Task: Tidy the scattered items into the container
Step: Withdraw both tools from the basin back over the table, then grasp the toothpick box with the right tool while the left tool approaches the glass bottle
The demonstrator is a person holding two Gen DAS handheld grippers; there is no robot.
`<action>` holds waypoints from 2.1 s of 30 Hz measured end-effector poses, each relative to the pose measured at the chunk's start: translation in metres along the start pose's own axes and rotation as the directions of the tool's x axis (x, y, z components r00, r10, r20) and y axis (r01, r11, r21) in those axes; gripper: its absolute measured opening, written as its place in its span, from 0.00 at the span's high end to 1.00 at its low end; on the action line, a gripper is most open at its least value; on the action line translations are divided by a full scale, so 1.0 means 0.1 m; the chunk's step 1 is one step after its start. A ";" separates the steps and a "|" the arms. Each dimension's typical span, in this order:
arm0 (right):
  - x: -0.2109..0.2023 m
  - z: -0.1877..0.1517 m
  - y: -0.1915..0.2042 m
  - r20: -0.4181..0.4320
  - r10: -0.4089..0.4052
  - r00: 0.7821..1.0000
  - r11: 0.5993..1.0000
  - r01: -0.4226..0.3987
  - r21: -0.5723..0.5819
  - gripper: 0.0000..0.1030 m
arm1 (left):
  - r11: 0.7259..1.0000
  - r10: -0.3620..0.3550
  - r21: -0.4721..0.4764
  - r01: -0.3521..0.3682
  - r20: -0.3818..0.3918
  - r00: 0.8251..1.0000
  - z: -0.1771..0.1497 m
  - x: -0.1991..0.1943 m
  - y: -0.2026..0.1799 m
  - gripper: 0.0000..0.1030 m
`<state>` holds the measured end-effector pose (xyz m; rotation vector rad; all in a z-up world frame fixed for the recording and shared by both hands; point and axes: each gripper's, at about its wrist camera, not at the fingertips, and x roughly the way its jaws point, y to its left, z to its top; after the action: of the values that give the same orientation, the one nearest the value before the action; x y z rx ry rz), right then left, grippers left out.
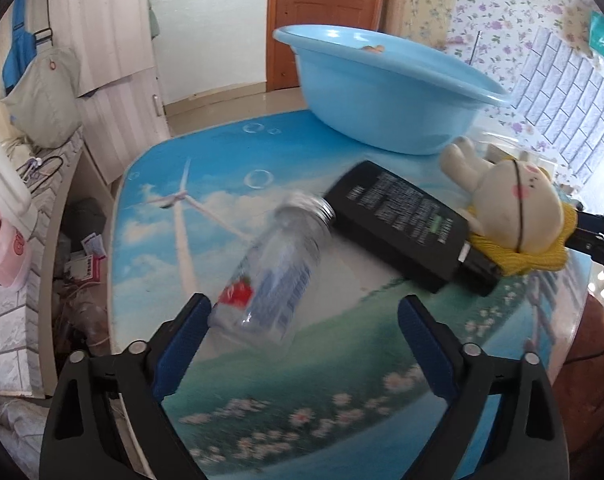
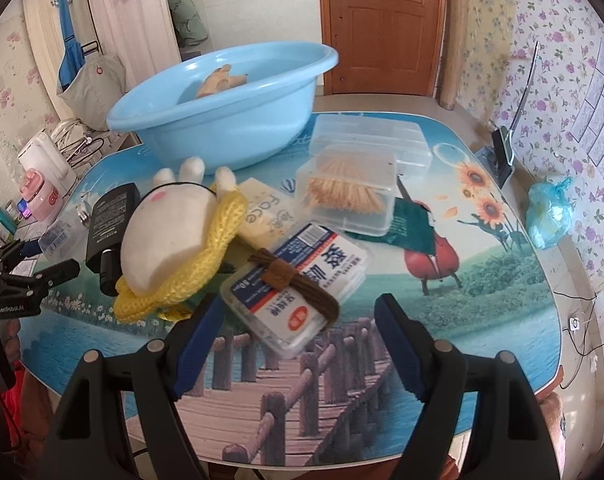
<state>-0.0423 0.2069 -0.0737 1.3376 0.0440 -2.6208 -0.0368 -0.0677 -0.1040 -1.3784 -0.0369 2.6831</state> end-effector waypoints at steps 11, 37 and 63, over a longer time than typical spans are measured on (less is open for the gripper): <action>-0.07 -0.06 -0.30 0.012 -0.027 1.000 0.998 0.026 0.056 0.24 | 0.999 -0.034 0.030 0.035 -0.019 0.999 -0.06 -0.09 -0.25 0.41; 0.03 0.06 -0.28 0.040 -0.053 0.998 0.995 0.050 0.082 0.11 | 0.999 0.028 0.028 -0.028 0.013 1.000 0.00 -0.04 -0.29 0.60; -0.03 -0.04 -0.17 0.009 0.050 0.999 0.999 -0.050 -0.010 0.44 | 0.999 -0.003 0.032 0.003 -0.011 1.000 -0.12 -0.24 -0.46 0.95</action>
<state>-0.0402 0.2243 -0.0748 1.3059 0.0212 -2.5826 -0.0082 -0.0257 -0.0879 -1.3825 0.0045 2.6620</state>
